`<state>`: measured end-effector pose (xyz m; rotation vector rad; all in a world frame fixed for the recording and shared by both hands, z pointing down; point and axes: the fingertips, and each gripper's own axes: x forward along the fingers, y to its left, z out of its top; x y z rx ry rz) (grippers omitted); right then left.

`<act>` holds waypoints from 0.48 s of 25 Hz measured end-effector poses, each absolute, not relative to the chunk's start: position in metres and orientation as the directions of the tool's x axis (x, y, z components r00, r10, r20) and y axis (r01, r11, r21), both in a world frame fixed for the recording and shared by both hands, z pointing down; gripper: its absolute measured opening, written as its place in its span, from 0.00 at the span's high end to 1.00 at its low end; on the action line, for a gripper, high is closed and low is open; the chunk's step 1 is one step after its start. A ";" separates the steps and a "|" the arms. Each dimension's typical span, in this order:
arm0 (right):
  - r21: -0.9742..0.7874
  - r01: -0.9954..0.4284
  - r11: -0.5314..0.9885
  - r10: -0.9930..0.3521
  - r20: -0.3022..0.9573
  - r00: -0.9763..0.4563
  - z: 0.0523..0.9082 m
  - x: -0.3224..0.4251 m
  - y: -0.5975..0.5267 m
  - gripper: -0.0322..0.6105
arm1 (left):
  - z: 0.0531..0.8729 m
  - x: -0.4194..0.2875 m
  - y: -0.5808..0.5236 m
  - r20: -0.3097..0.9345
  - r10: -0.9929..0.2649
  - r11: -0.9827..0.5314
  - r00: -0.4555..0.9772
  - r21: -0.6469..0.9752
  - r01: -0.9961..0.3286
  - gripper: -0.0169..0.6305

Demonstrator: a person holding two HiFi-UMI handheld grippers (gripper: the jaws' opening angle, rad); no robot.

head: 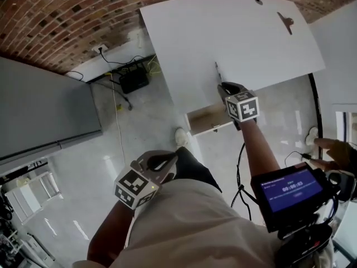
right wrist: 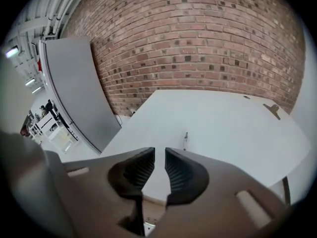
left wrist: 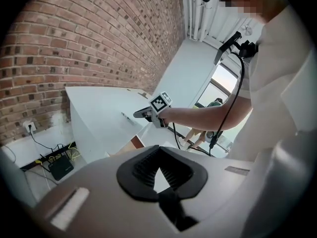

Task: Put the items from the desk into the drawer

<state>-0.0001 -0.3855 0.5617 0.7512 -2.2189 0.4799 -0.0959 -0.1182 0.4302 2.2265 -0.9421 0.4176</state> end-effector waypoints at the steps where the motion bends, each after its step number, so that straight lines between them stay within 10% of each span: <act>1: -0.099 -0.641 0.761 -0.363 0.754 -0.547 0.569 0.001 -0.393 0.87 | 0.431 -0.095 -0.126 0.518 -0.513 -0.508 0.684 0.459 -0.729 0.96; 12: -0.077 -0.660 0.748 -0.276 0.867 -0.414 0.636 0.000 -0.456 0.84 | 0.446 -0.101 -0.178 0.537 -0.535 -0.442 0.652 0.480 -0.758 0.96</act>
